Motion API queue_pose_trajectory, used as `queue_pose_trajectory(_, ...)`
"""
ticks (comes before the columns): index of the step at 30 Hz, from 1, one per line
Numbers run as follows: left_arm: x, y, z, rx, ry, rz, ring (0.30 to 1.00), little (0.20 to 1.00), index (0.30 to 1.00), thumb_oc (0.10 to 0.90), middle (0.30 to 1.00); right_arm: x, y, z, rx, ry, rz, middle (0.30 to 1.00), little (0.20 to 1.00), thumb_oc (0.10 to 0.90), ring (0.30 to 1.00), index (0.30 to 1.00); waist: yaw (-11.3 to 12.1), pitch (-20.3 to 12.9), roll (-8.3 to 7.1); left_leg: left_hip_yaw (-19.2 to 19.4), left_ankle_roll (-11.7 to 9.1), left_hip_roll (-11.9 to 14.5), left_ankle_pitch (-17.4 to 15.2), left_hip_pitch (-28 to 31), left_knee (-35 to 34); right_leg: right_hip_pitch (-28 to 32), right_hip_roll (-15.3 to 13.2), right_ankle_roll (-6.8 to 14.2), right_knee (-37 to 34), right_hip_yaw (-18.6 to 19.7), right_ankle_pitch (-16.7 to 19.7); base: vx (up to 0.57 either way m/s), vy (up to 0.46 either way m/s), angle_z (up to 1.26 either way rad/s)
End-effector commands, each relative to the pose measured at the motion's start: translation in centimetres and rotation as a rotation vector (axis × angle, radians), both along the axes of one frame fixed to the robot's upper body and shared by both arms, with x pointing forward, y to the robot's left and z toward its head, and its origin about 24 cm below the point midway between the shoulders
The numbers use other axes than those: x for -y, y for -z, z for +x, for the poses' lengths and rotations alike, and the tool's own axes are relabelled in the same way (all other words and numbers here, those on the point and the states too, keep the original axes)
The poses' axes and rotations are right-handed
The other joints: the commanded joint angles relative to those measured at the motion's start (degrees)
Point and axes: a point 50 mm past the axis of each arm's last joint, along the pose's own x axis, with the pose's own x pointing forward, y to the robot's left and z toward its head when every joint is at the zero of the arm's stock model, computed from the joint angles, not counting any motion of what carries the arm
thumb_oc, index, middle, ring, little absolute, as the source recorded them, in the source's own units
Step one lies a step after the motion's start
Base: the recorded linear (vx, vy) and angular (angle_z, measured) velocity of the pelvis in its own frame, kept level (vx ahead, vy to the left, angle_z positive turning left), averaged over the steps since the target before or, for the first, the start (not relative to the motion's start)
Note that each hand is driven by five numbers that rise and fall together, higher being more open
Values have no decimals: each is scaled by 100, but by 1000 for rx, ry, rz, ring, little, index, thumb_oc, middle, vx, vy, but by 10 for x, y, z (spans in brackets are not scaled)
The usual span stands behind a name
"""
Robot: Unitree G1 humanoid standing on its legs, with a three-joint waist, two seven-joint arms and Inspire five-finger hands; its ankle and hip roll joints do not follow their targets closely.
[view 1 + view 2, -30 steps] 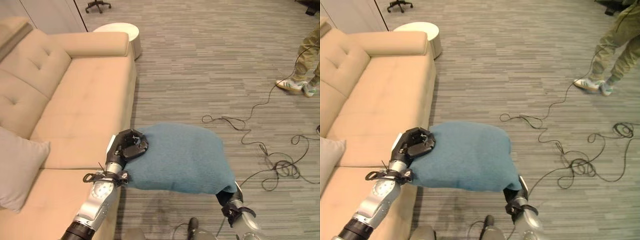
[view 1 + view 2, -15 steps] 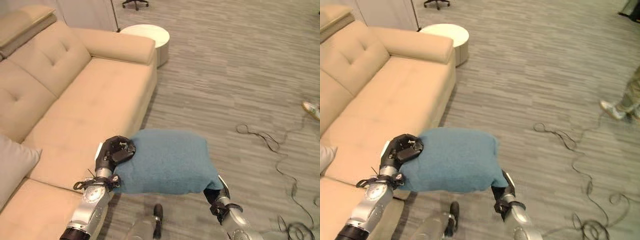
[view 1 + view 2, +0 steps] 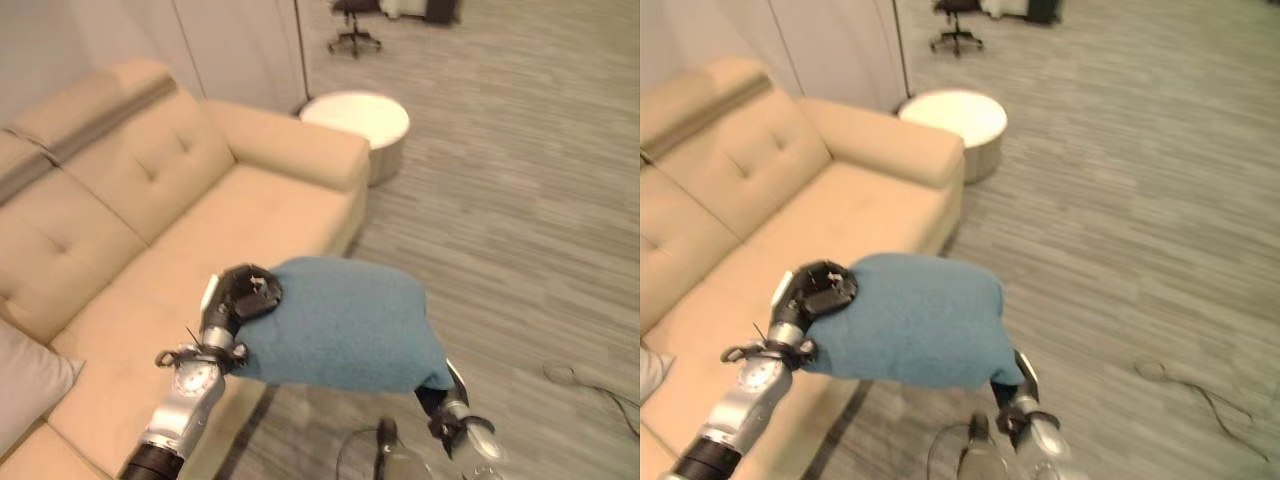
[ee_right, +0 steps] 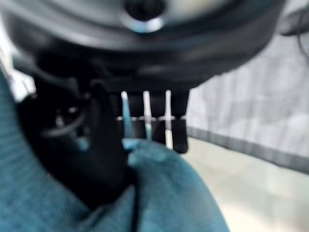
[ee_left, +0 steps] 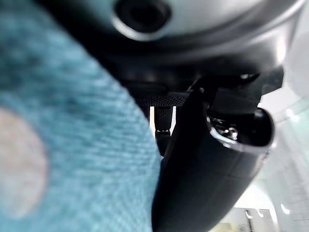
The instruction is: Pick up all the scattered cushions and arrange them neatly on the sofa.
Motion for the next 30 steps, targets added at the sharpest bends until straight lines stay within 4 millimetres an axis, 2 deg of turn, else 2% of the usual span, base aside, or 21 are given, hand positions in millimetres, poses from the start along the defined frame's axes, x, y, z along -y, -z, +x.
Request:
queue_pose_trajectory(1,40,-93,17,449,247,-78,300,300,300,400,300,-53,-79,50,454,-195,112,300,300,400,300,300,5,-6,-563,425,101,1113,954,-906,1418,1080,-242,492,-420,-35,-500,222,-391,-8)
queue_pose_trajectory(2,41,-94,18,447,247,-93,300,300,300,400,300,-54,-79,50,451,-191,115,300,300,400,300,300,58,15,-568,731,118,1146,791,-1014,1183,1215,-184,464,-466,-130,-626,345,-298,19)
queue_pose_trajectory(4,42,-93,20,444,239,-87,300,300,300,400,300,-55,-81,51,457,-190,125,300,300,400,300,300,228,2,-597,1124,177,623,374,-1409,410,1528,-100,515,-650,-250,-788,403,-126,23)
queue_pose_trajectory(5,43,-92,21,438,236,-81,300,300,300,400,300,-56,-81,52,462,-189,129,300,300,400,300,300,305,-51,-609,1479,253,380,329,-1553,-296,1649,-70,593,-730,-356,-890,396,-52,23)
queue_pose_trajectory(6,45,-92,21,440,238,-74,300,300,300,400,300,-58,-81,53,464,-196,127,300,300,400,300,300,357,-72,-564,1809,290,329,353,-1650,-917,1770,13,628,-764,-465,-995,406,-46,23)
queue_pose_trajectory(7,45,-90,23,436,235,-57,300,300,300,400,300,-58,-81,53,462,-207,113,300,300,400,300,300,408,-128,-497,2300,267,407,674,-1858,-1554,1953,157,636,-861,-609,-1097,409,-43,22)
queue_pose_trajectory(8,46,-92,23,445,234,-58,300,300,300,400,300,-58,-83,55,470,-209,98,300,300,400,300,300,465,-134,-556,2486,143,393,740,-2058,-1592,2208,164,668,-947,-584,-1206,490,40,32)
queue_pose_trajectory(9,46,-94,24,450,234,-63,300,300,300,400,300,-64,-86,58,488,-221,95,300,300,400,300,300,577,-212,-455,2561,289,236,888,-1745,-2334,2200,200,765,-737,-767,-1188,363,55,27)
queue_pose_trajectory(10,46,-94,24,450,234,-63,300,300,300,400,300,-64,-86,58,489,-221,95,300,300,400,300,300,578,-202,-465,2568,292,220,903,-1720,-2365,2207,186,769,-730,-766,-1194,359,124,15)
queue_pose_trajectory(11,46,-96,24,459,235,-77,300,300,300,400,300,-68,-86,58,496,-224,108,300,300,400,300,300,626,-229,-502,2360,394,10,811,-1619,-2398,2102,78,941,-268,-783,-956,241,97,-19)
queue_pose_trajectory(13,50,-97,23,458,257,-82,300,300,300,400,300,-72,-86,58,497,-238,113,300,300,400,300,300,541,-261,-489,2385,552,-89,607,-1276,-2472,1895,-168,1303,632,-891,-587,371,152,-31)
queue_pose_trajectory(14,50,-96,23,453,253,-83,300,300,300,400,300,-75,-86,58,492,-243,112,300,300,400,300,300,503,-285,-431,2334,634,-130,521,-1117,-2516,1820,-292,1392,1126,-863,-317,360,168,19)
queue_pose_trajectory(16,51,-95,24,444,257,-70,300,300,300,400,300,-78,-84,56,483,-258,111,300,300,400,300,300,380,-282,-264,2190,690,-65,389,-742,-2615,1431,-519,1458,2008,-913,-9,303,111,62)
queue_pose_trajectory(17,50,-95,25,443,253,-68,300,300,300,400,300,-79,-84,56,481,-260,112,300,300,400,300,300,316,-253,-252,2095,709,-90,313,-618,-2634,1347,-680,1426,2098,-957,-60,280,19,64)
queue_pose_trajectory(19,51,-97,27,447,263,-61,300,300,300,400,300,-78,-83,54,477,-261,116,300,300,400,300,300,233,-226,-276,1894,658,-139,183,-431,-2623,1268,-887,1252,1652,-966,-336,214,-47,73)
queue_pose_trajectory(20,51,-97,27,447,263,-61,300,300,300,400,300,-78,-83,54,477,-262,115,300,300,400,300,300,219,-235,-261,1876,650,-123,208,-438,-2641,1281,-862,1238,1608,-995,-309,199,-149,67)
queue_pose_trajectory(22,51,-95,25,444,272,-61,300,300,300,400,300,-74,-80,51,465,-251,125,300,300,400,300,300,132,-270,-265,1669,533,-59,162,-352,-2701,1212,-970,1160,862,-671,-357,226,-200,75)
queue_pose_trajectory(24,51,-93,24,440,275,-61,300,300,300,400,300,-71,-76,47,450,-237,132,300,300,400,300,300,12,-285,-253,1420,433,-31,141,-182,-2879,1027,-1060,1191,394,-189,-193,296,-232,73)
queue_pose_trajectory(25,53,-91,24,438,285,-61,300,300,300,400,300,-69,-72,43,433,-227,134,300,300,400,300,300,-110,-294,-285,1235,351,-39,104,-35,-3009,881,-1125,1277,-142,248,92,270,-199,65)
queue_pose_trajectory(29,53,-89,24,429,283,-67,300,300,300,400,300,-66,-68,40,417,-221,121,300,300,400,300,300,-266,-262,-330,899,227,-4,27,262,-3170,748,-1081,1422,-936,554,413,305,-199,56)
queue_pose_trajectory(30,53,-87,24,423,282,-69,300,300,300,400,300,-67,-66,40,410,-224,118,300,300,400,300,300,-319,-243,-340,808,190,29,11,374,-3242,682,-976,1462,-1075,634,445,304,-164,53)
